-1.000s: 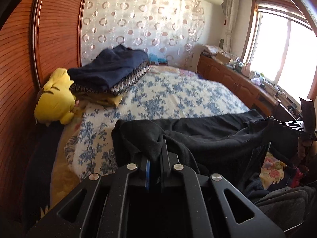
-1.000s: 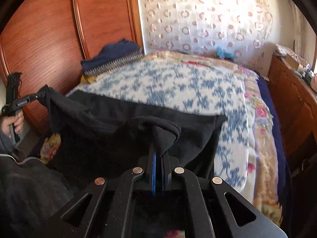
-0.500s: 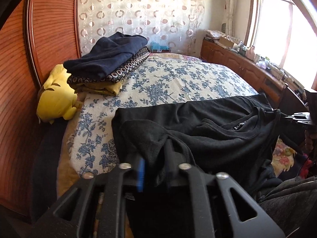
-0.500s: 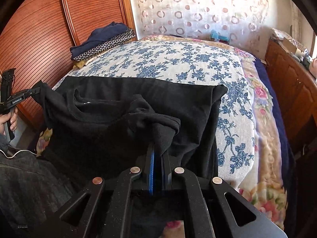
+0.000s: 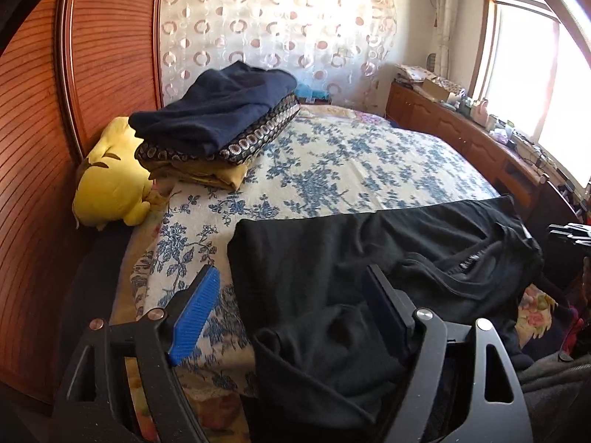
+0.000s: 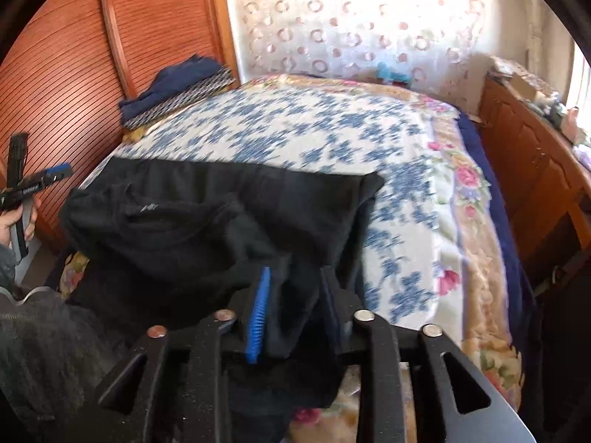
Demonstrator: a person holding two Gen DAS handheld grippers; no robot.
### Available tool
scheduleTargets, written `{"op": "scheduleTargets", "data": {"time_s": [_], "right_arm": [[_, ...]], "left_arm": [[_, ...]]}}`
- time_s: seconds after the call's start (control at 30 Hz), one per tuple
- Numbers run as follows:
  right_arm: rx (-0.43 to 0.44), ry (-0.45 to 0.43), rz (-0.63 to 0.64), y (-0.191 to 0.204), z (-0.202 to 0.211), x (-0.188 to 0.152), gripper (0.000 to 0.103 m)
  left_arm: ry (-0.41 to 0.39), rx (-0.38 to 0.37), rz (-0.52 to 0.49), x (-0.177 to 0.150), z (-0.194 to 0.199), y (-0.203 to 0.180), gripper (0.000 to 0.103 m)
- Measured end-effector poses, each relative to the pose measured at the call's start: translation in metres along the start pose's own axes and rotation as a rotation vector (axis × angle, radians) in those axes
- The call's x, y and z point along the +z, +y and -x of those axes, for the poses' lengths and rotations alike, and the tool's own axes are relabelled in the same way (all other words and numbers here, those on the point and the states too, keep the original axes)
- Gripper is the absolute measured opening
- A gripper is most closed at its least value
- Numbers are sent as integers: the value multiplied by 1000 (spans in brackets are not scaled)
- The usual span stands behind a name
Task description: Fold small clothes
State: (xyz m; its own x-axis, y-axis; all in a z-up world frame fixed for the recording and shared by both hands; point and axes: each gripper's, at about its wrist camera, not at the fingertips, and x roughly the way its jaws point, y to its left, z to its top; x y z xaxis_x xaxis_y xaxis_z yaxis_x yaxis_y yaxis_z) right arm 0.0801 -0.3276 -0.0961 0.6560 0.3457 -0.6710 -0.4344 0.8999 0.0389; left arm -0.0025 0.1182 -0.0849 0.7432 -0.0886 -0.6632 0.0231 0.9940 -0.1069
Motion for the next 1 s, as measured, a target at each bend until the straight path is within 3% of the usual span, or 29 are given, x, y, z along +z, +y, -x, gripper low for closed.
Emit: {"op": "scheduleTargets", "data": {"time_s": [0.33,0.5,0.83,1.0], "right_arm": [[-58,-61,-49,-17,-32,33,54],[-82,-54,-84,-21,-64,45,55],[-130,44,-101,-35,-116,51,59],[-114,53,-122,-40,-124,51,61]], "left_arm": [[7,16,14,22,-26,15,80],[21,24,14,26,-39,18,80],[106,25,39,20,-73,31,80],[134,-16,61,16,-82,35,68]]}}
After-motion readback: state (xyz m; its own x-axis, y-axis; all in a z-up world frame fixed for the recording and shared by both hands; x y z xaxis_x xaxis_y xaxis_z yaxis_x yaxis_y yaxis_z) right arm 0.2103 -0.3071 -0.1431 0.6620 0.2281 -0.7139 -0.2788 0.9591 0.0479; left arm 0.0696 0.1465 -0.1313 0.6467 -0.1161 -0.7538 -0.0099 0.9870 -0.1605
